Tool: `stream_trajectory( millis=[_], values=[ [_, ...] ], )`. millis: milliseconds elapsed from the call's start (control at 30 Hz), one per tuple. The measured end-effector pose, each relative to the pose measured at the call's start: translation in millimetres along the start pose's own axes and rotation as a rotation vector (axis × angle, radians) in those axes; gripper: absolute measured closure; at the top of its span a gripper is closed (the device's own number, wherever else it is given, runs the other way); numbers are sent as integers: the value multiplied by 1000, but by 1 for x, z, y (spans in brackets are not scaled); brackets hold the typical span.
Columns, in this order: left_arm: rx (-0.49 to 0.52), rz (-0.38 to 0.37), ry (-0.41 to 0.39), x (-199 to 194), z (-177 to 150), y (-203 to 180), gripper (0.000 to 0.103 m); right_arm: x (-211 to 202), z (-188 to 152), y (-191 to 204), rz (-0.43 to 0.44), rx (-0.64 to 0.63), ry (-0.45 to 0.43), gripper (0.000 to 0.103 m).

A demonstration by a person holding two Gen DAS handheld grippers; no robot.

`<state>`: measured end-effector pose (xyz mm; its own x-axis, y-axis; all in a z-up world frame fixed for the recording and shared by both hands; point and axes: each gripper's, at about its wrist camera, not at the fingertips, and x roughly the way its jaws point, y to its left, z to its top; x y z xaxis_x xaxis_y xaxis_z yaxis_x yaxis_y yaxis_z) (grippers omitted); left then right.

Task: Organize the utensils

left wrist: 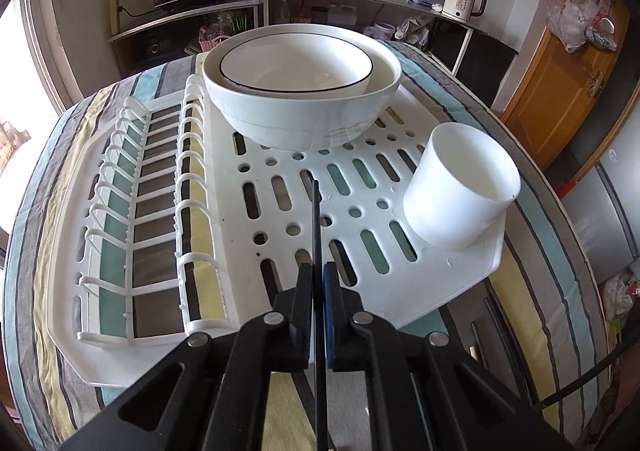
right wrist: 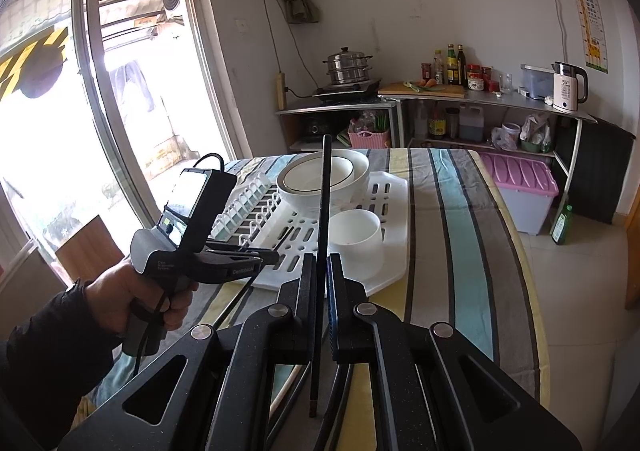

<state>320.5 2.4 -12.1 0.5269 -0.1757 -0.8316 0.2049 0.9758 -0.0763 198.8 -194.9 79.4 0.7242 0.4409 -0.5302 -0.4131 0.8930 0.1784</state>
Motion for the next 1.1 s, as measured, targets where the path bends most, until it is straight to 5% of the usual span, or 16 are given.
stream_trajectory(
  millis=[533,1100],
  values=[
    [67,-30,-275,-139,27,-15,98,-13,24,0,4,-2,-64,98],
    [51,-120,-395,-173,99,-38,98,5,98,-25,-34,11,-172,98]
  ],
)
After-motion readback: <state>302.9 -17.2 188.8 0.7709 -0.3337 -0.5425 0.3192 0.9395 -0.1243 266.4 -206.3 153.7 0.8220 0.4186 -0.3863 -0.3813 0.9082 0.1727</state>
